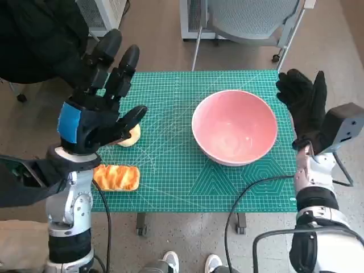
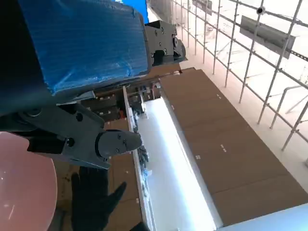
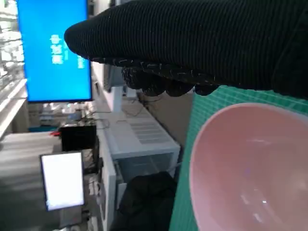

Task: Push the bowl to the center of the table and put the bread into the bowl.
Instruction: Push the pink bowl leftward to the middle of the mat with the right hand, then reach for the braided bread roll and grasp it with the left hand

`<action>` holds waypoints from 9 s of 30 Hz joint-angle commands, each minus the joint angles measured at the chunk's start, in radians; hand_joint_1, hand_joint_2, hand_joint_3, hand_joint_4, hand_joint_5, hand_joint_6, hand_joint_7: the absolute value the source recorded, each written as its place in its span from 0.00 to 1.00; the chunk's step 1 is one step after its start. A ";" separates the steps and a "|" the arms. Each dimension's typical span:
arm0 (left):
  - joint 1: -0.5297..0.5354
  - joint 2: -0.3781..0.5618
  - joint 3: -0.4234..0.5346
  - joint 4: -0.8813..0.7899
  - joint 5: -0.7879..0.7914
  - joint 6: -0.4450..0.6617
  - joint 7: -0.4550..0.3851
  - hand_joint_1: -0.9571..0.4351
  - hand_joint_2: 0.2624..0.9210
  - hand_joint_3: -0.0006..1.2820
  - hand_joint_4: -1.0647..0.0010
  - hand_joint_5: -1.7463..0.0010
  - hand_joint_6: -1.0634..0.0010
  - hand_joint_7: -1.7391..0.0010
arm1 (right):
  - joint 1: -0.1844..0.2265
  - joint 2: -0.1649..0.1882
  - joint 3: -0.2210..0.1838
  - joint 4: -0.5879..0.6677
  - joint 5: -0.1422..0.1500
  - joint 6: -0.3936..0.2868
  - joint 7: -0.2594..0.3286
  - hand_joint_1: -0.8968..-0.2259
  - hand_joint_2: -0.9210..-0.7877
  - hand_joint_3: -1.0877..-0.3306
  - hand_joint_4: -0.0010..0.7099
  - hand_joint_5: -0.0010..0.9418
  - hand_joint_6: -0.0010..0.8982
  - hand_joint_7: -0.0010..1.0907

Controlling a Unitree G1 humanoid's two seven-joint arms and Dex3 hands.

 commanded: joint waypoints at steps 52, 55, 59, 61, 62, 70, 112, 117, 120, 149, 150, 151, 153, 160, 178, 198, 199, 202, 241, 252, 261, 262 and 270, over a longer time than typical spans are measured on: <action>0.051 0.027 0.033 -0.112 -0.024 0.087 0.031 0.58 0.85 0.49 0.93 1.00 1.00 0.85 | 0.051 0.092 -0.041 0.023 -0.002 0.092 -0.012 0.32 0.00 0.20 0.53 0.01 0.60 0.09; 0.055 0.028 0.036 -0.115 -0.027 0.089 0.032 0.58 0.84 0.49 0.93 1.00 1.00 0.84 | 0.048 0.100 -0.039 0.023 -0.006 0.088 -0.011 0.33 0.00 0.20 0.53 0.01 0.59 0.08; 0.060 0.030 0.039 -0.121 -0.031 0.090 0.032 0.58 0.84 0.50 0.93 1.00 1.00 0.84 | 0.045 0.109 -0.038 0.023 -0.009 0.084 -0.011 0.33 0.00 0.20 0.53 0.01 0.59 0.08; 0.065 0.031 0.042 -0.126 -0.033 0.091 0.032 0.58 0.83 0.51 0.93 1.00 1.00 0.83 | 0.043 0.114 -0.038 0.022 -0.009 0.082 -0.010 0.33 0.00 0.20 0.55 0.02 0.60 0.08; 0.067 0.033 0.044 -0.128 -0.034 0.092 0.032 0.58 0.83 0.51 0.94 1.00 1.00 0.83 | 0.041 0.118 -0.036 0.022 -0.010 0.081 -0.010 0.33 0.00 0.20 0.55 0.02 0.60 0.08; 0.081 0.039 0.051 -0.142 -0.040 0.094 0.036 0.58 0.82 0.52 0.95 1.00 1.00 0.82 | 0.029 0.138 -0.019 0.022 -0.022 0.084 -0.018 0.35 0.00 0.19 0.56 0.01 0.59 0.07; 0.159 0.040 0.069 -0.190 -0.033 0.079 0.069 0.57 0.85 0.47 0.94 1.00 1.00 0.81 | -0.048 0.253 0.022 0.022 -0.052 0.104 -0.026 0.34 0.00 0.16 0.55 0.00 0.58 0.06; 0.166 0.039 0.070 -0.195 -0.031 0.078 0.072 0.57 0.87 0.45 0.94 0.99 1.00 0.81 | -0.052 0.254 0.025 0.023 -0.052 0.110 -0.022 0.34 0.00 0.16 0.55 0.00 0.58 0.06; 0.177 0.037 0.074 -0.195 -0.027 0.072 0.075 0.57 0.89 0.42 0.94 0.99 1.00 0.81 | -0.055 0.245 0.028 0.022 -0.054 0.112 -0.012 0.34 0.00 0.16 0.55 0.00 0.58 0.06; 0.199 0.079 0.099 -0.240 -0.013 0.089 0.086 0.55 0.94 0.27 0.94 1.00 1.00 0.83 | -0.118 0.130 0.005 -0.139 0.063 -0.279 0.285 0.27 0.00 0.25 0.38 0.00 0.44 0.02; 0.200 0.100 0.098 -0.248 -0.002 0.105 0.081 0.55 0.93 0.27 0.95 1.00 1.00 0.84 | -0.116 0.128 0.005 -0.150 0.073 -0.291 0.309 0.27 0.00 0.25 0.38 0.00 0.44 0.02; 0.201 0.116 0.097 -0.254 0.005 0.118 0.078 0.53 0.87 0.25 0.97 1.00 1.00 0.88 | -0.115 0.127 0.005 -0.159 0.082 -0.301 0.327 0.27 0.00 0.26 0.38 0.00 0.43 0.01; 0.213 0.190 0.093 -0.290 0.043 0.173 0.060 0.52 0.78 0.22 0.99 1.00 1.00 0.94 | -0.111 0.123 0.006 -0.176 0.095 -0.309 0.357 0.26 0.00 0.27 0.38 0.00 0.43 0.01; 0.256 0.644 0.089 -0.506 0.382 0.360 -0.111 0.50 0.52 0.13 0.98 0.99 0.90 0.96 | -0.097 0.104 0.024 -0.226 0.101 -0.318 0.390 0.27 0.00 0.28 0.36 0.00 0.40 0.00; 0.348 0.704 0.076 -0.431 0.654 0.016 -0.137 0.27 0.58 0.01 0.86 0.98 0.85 0.71 | -0.090 0.099 0.029 -0.254 0.138 -0.304 0.430 0.28 0.00 0.23 0.36 0.00 0.38 0.00; 0.459 0.709 0.161 -0.469 0.711 0.025 -0.243 0.24 0.62 0.00 0.82 1.00 0.72 0.87 | -0.104 0.110 0.024 -0.228 0.170 -0.267 0.457 0.29 0.00 0.24 0.37 0.00 0.39 0.00; 0.459 0.709 0.160 -0.475 0.710 0.037 -0.251 0.25 0.61 0.00 0.82 1.00 0.71 0.88 | -0.105 0.110 0.024 -0.227 0.171 -0.267 0.458 0.30 0.00 0.24 0.37 0.00 0.39 0.00; 0.456 0.706 0.152 -0.495 0.709 0.085 -0.278 0.33 0.58 0.00 0.82 1.00 0.71 0.90 | -0.108 0.111 0.020 -0.222 0.175 -0.261 0.462 0.30 0.00 0.25 0.37 0.00 0.39 0.00; 0.267 0.624 -0.243 -0.499 0.907 0.539 -0.307 0.67 0.61 0.01 0.69 0.99 0.64 0.99 | -0.125 0.103 0.007 -0.203 0.193 -0.253 0.490 0.29 0.00 0.26 0.43 0.01 0.42 0.01; 0.222 0.594 -0.304 -0.404 0.971 0.509 -0.281 0.66 0.62 0.01 0.69 1.00 0.63 0.99 | -0.127 0.100 0.007 -0.199 0.197 -0.246 0.496 0.26 0.00 0.27 0.45 0.01 0.43 0.02; 0.204 0.557 -0.339 -0.316 1.025 0.498 -0.256 0.65 0.63 0.01 0.69 1.00 0.63 1.00 | -0.129 0.098 0.008 -0.198 0.198 -0.243 0.502 0.26 0.00 0.27 0.45 0.01 0.44 0.02; 0.204 0.553 -0.342 -0.307 1.031 0.496 -0.252 0.65 0.63 0.01 0.69 1.00 0.63 1.00 | -0.129 0.098 0.007 -0.198 0.199 -0.242 0.503 0.26 0.00 0.27 0.45 0.01 0.45 0.02; 0.205 0.524 -0.371 -0.238 1.077 0.499 -0.232 0.63 0.64 0.01 0.69 1.00 0.63 1.00 | -0.129 0.099 0.004 -0.207 0.206 -0.233 0.510 0.25 0.00 0.27 0.46 0.01 0.45 0.02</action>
